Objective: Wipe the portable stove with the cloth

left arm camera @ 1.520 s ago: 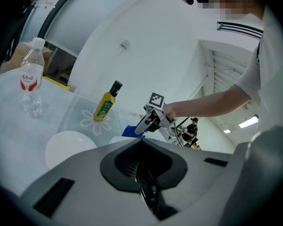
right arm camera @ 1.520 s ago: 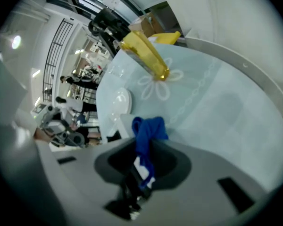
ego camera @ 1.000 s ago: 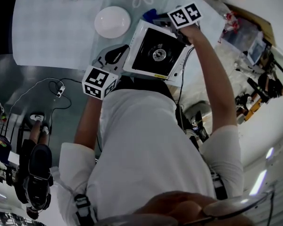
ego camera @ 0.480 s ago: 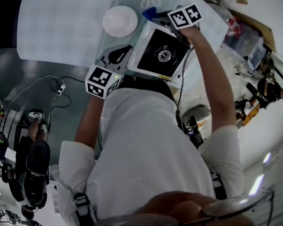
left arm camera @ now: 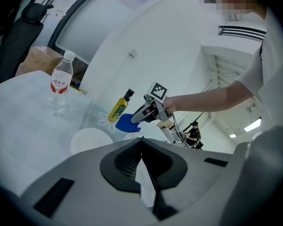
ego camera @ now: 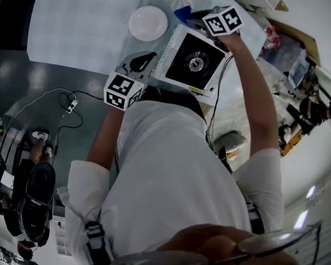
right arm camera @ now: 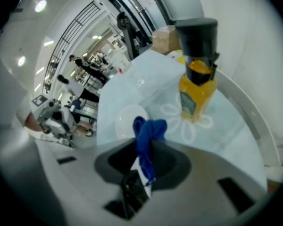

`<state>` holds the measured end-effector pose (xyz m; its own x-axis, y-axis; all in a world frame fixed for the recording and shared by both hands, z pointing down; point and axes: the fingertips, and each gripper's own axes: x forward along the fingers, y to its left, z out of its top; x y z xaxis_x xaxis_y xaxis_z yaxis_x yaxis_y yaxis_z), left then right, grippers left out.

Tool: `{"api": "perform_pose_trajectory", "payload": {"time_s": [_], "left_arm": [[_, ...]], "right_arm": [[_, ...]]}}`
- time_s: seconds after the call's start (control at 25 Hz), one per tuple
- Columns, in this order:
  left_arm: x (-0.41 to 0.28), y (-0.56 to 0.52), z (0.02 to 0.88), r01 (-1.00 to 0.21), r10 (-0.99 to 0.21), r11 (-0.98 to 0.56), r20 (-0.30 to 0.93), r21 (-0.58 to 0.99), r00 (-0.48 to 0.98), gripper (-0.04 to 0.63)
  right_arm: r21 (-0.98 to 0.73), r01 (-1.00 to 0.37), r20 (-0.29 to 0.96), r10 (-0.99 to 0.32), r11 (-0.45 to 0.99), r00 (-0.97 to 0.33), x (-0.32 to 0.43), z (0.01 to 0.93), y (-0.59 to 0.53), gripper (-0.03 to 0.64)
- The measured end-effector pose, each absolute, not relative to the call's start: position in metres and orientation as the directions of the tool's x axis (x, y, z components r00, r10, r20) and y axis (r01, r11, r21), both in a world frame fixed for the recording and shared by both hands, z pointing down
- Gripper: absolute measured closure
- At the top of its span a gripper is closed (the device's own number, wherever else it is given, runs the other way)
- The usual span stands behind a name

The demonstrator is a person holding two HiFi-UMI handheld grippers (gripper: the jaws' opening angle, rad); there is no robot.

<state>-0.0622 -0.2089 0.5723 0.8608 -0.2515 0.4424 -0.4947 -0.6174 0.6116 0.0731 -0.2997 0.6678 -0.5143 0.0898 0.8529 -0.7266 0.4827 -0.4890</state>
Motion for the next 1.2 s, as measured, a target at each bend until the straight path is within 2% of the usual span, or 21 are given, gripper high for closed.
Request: {"api": "perform_pose_trajectory", "payload": {"time_s": [0.16, 0.52, 0.84, 0.96, 1.2], "left_arm": [[-0.065, -0.203, 0.568, -0.492, -0.262, -0.621, 0.431, 0.610, 0.864, 0.563], [-0.083, -0.197, 0.568, -0.507, -0.297, -0.602, 0.417, 0.617, 0.859, 0.563], [-0.114, -0.194, 0.573, -0.555, -0.355, -0.561, 0.427, 0.614, 0.832, 0.563], [-0.124, -0.191, 0.573, -0.578, -0.388, -0.539, 0.428, 0.613, 0.816, 0.563], [-0.138, -0.177, 0.578, -0.620, -0.442, -0.498, 0.438, 0.606, 0.783, 0.563]], "right_arm": [[-0.403, -0.712, 0.888, 0.057, 0.575, -0.456, 0.067, 0.657, -0.301, 0.515], [-0.295, -0.617, 0.944, 0.123, 0.729, -0.306, 0.045, 0.665, -0.291, 0.515], [-0.172, -0.355, 0.985, 0.155, 0.919, -0.074, 0.034, 0.688, -0.275, 0.515], [-0.142, -0.300, 0.990, 0.141, 0.943, -0.024, 0.036, 0.693, -0.272, 0.515], [-0.167, -0.257, 0.985, 0.171, 0.952, -0.007, 0.034, 0.698, -0.259, 0.515]]}}
